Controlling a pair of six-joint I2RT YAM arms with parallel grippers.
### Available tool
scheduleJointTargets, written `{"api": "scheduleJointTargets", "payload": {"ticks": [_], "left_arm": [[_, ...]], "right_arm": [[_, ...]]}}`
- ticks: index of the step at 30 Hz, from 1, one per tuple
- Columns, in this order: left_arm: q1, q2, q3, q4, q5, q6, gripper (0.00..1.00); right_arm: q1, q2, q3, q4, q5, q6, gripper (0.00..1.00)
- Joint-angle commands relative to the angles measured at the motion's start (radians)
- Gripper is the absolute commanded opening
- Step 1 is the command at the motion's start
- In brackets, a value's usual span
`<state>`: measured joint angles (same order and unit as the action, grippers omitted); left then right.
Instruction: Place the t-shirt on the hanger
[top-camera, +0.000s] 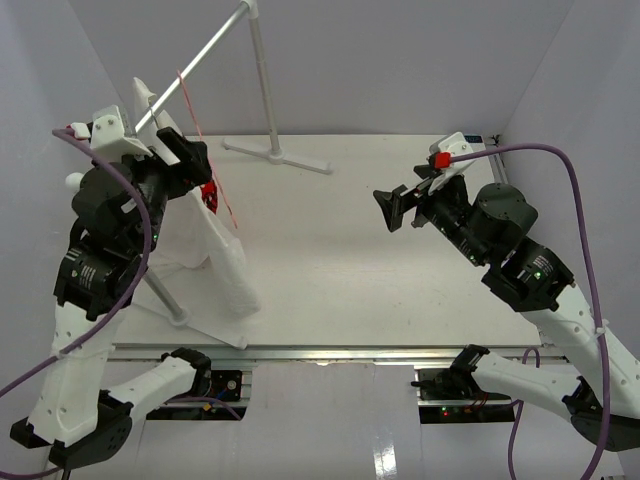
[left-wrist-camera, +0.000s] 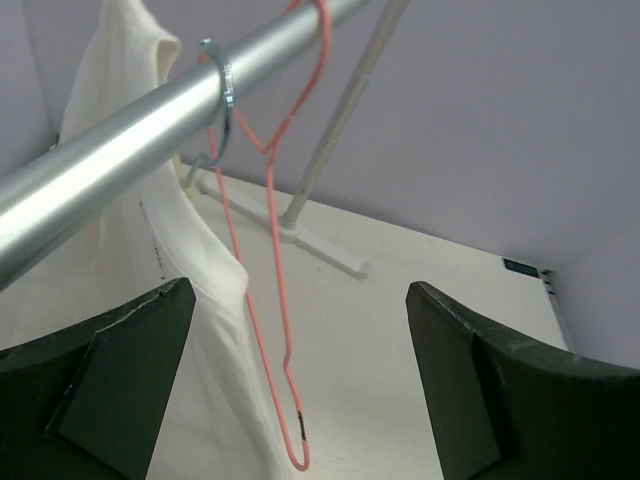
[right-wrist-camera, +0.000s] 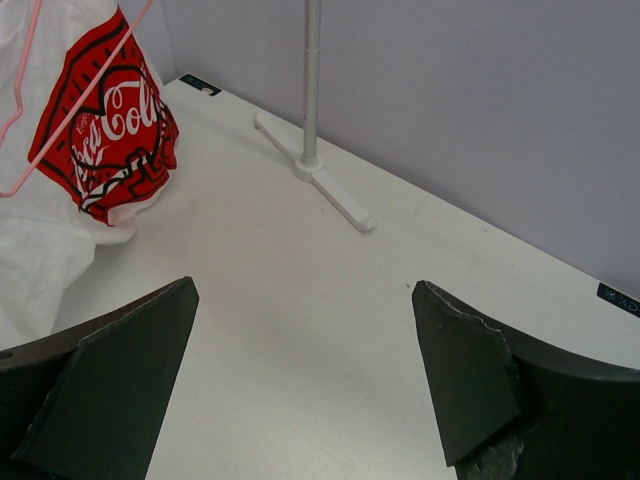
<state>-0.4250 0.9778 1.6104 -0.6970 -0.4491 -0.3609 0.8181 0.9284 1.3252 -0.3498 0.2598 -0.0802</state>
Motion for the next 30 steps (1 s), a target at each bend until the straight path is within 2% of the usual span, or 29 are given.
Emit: {"api": "scheduleJointTargets", "payload": {"ticks": [1,4,9,14,18,19,21,22,24,25,30], "left_arm": [[0.005,-0.049,0.025,0.005,0.335,0.119,0.98],[0.005,-0.075,0.006,-0.019,0.349,0.127,0.98],[0.005,-0.159,-0.067,-0.06,0.209,0.113,0.97],[0.005,-0.227,-0.115,-0.172,0.224,0.117,0.95],[0.005,-0.334,-0.219,-0.215,0.209,0.115,0.86],[0.005,-0.368,-0.254,-0.213,0.194,0.106,0.81],[0.003,-0.427,-0.328,-0.21,0.16,0.088,0.64],[0.005,-0.44,-0.354,-0.214,0.118,0.076,0.38],[0.003,-0.471,-0.413,-0.227,0.057,0.019,0.08],[0.005,-0.479,-0.463,-0.227,0.031,-0.004,0.0],[0.004,-0.569,-0.617,-0.163,-0.02,-0.13,0.0]], "right_arm": [[-0.004,0.0,-0.061,0.072,-0.035,0.02,0.95],[-0.004,0.012,-0.093,0.075,-0.055,0.024,0.95],[-0.004,-0.004,-0.171,0.108,-0.085,0.031,0.95],[-0.002,-0.027,-0.21,0.12,-0.092,0.034,0.95],[-0.004,-0.04,-0.222,0.126,-0.09,0.034,0.95],[-0.003,-0.042,-0.224,0.126,-0.087,0.033,0.95],[-0.004,-0.042,-0.227,0.129,-0.086,0.033,0.95],[-0.004,-0.039,-0.227,0.126,-0.089,0.031,0.95],[-0.004,-0.039,-0.229,0.127,-0.09,0.031,0.95],[-0.004,-0.04,-0.232,0.127,-0.091,0.03,0.95],[-0.004,-0.047,-0.238,0.126,-0.085,0.03,0.95]]}}
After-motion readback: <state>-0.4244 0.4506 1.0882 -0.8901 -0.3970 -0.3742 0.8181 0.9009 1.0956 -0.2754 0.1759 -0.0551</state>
